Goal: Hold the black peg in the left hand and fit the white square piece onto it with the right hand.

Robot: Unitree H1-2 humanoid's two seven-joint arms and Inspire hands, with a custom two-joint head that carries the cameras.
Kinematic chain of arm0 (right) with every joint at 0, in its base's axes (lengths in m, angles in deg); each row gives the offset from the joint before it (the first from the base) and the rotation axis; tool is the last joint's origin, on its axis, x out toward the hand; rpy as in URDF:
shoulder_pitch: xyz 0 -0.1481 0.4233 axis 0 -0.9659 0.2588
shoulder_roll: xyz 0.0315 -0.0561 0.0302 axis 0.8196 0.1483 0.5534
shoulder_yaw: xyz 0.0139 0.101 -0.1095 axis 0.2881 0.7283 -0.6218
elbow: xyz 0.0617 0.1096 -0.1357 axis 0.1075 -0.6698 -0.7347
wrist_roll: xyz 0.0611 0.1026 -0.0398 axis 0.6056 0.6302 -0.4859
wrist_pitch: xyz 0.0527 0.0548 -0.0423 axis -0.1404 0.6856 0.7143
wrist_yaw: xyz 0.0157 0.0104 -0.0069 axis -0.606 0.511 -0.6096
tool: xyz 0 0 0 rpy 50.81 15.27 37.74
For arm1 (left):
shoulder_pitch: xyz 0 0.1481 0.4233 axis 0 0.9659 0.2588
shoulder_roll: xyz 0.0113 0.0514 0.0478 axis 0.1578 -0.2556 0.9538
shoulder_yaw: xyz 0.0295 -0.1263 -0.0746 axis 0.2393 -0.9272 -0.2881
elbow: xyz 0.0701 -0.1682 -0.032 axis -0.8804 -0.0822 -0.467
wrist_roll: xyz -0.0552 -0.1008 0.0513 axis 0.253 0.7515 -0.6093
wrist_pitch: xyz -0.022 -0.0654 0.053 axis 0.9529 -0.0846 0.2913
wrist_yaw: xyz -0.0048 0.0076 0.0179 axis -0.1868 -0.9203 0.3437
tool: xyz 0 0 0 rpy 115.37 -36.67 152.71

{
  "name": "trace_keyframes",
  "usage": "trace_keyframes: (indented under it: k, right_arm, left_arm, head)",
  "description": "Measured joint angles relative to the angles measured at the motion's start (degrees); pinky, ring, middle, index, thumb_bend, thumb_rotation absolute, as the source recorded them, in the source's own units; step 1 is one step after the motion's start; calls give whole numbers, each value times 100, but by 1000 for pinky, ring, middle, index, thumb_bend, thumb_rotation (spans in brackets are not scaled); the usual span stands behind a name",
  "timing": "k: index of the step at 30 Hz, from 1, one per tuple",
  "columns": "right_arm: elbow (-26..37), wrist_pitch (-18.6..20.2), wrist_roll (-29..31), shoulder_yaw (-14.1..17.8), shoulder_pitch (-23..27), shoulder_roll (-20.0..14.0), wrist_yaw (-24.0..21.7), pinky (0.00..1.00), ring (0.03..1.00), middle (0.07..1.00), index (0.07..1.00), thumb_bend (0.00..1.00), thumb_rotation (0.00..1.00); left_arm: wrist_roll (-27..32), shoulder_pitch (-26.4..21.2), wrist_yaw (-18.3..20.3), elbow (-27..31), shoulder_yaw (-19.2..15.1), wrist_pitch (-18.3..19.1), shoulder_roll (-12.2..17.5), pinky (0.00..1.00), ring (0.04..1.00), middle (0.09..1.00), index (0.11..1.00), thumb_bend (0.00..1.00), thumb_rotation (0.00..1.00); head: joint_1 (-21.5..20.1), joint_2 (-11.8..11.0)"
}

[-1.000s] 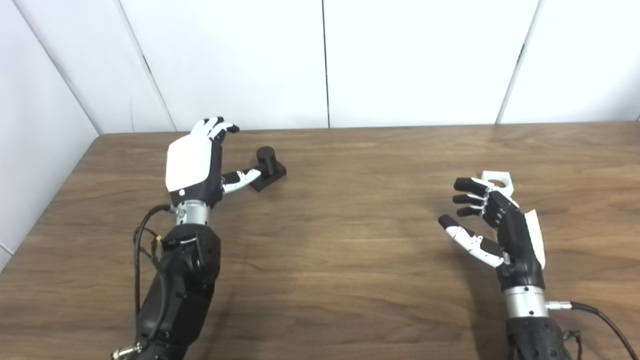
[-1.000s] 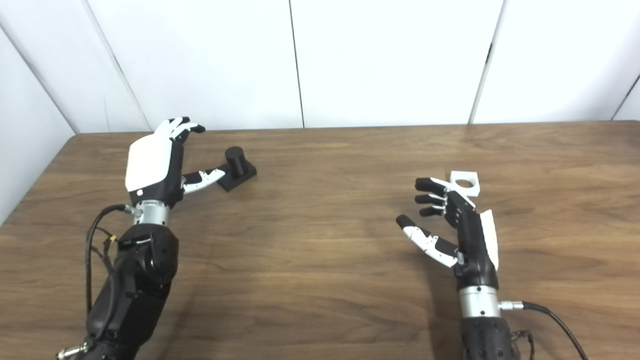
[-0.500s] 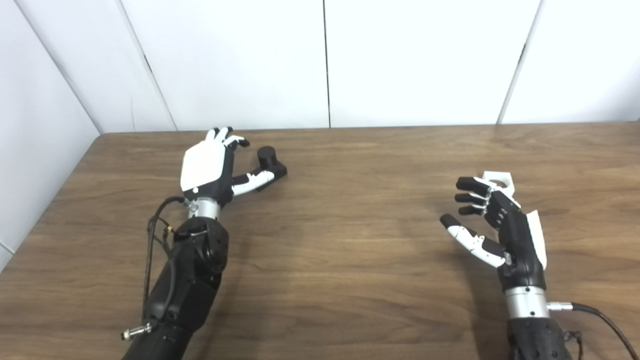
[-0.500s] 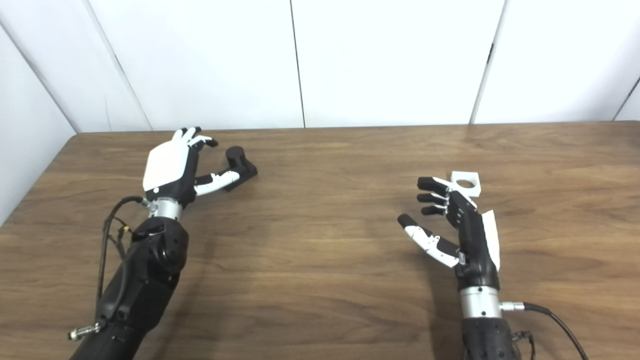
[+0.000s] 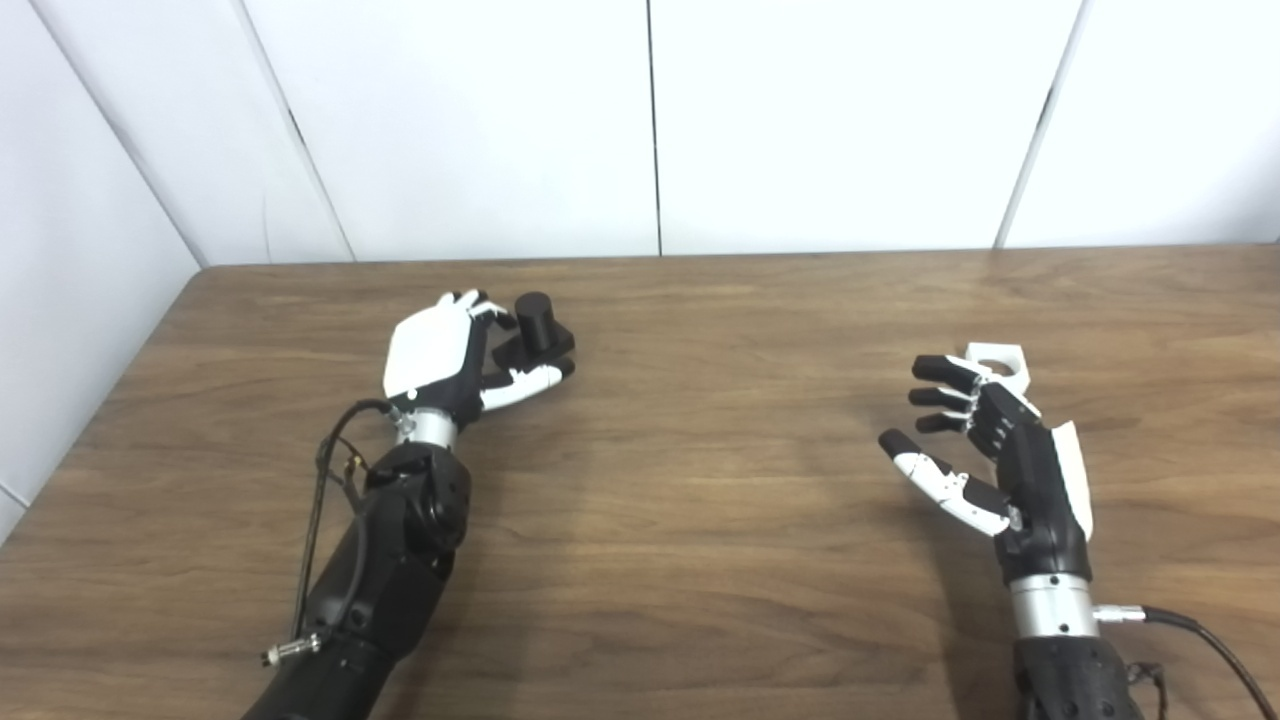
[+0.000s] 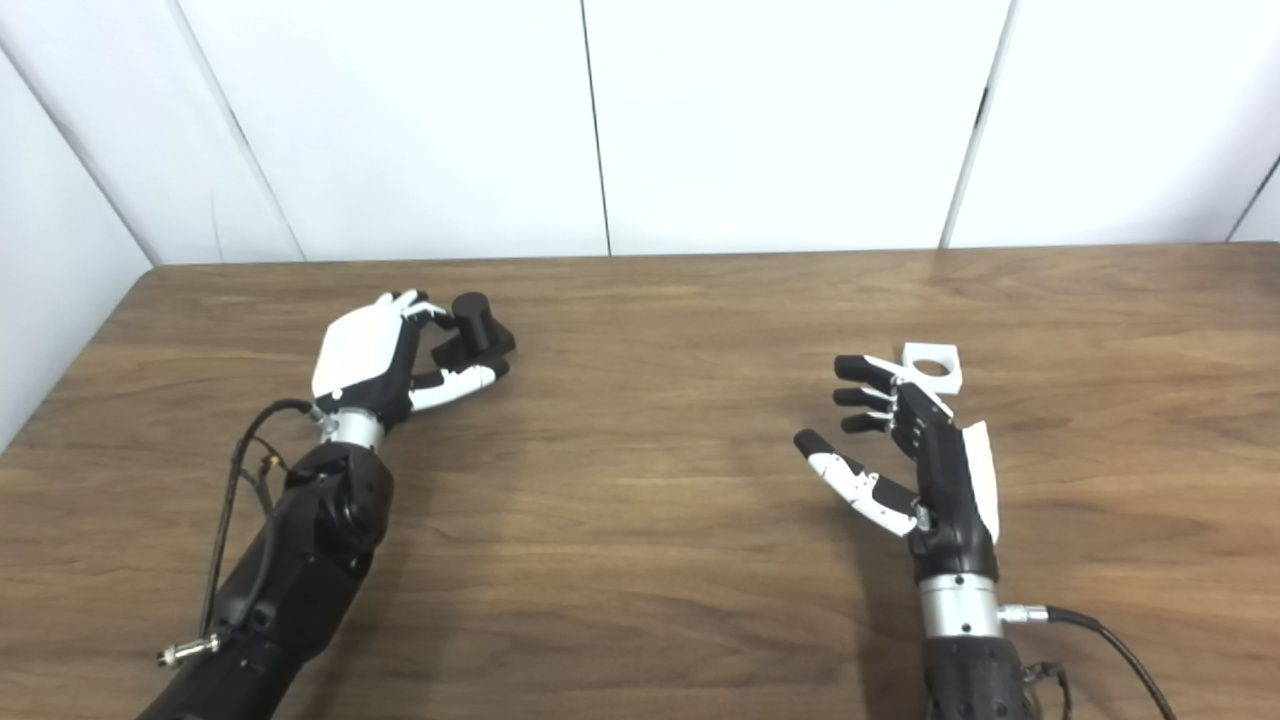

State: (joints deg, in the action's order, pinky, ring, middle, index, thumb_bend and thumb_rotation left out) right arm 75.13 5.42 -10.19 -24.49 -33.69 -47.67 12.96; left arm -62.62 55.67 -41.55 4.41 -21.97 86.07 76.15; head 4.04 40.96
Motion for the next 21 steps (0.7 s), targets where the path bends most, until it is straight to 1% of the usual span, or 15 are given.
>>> trace_keyframes:
  k: [4,6,10,15,17,20,21]
  right_arm:
    - [9,0,-1,10,-9,0,0,569,670,730,702,599,191]
    - [14,-1,-9,19,-11,-1,0,566,666,728,697,599,191]
    - [15,-6,-37,56,-20,-19,14,564,658,724,691,603,198]
    - [37,-5,-36,74,-41,-18,19,562,656,719,687,600,194]
    - [38,-5,-32,88,-42,-19,20,566,656,718,687,602,197]
    - [44,-4,-28,97,-49,-18,20,576,665,719,688,606,200]
    - [49,-4,-26,97,-54,-18,19,572,663,718,688,606,199]
  left_arm:
    - [69,-113,-89,-312,78,-15,0,822,932,901,693,827,654]
    - [72,-120,-237,-482,145,-84,0,827,934,900,692,821,642]
    - [73,-207,-516,-763,264,-184,8,822,937,900,690,822,655]
    - [71,-281,-756,-989,393,-221,42,846,940,900,690,812,682]
    - [77,-288,-831,-1045,418,-249,43,844,935,892,685,777,657]
    - [104,-288,-940,-1078,429,-314,46,809,900,864,660,717,539]
    - [116,-287,-978,-1094,428,-336,46,803,890,854,641,697,480]
  head:
    - [-17,9]
    - [-35,18]
    - [-53,26]
    - [-53,26]
    - [-61,35]
    - [-61,35]
    - [-96,53]
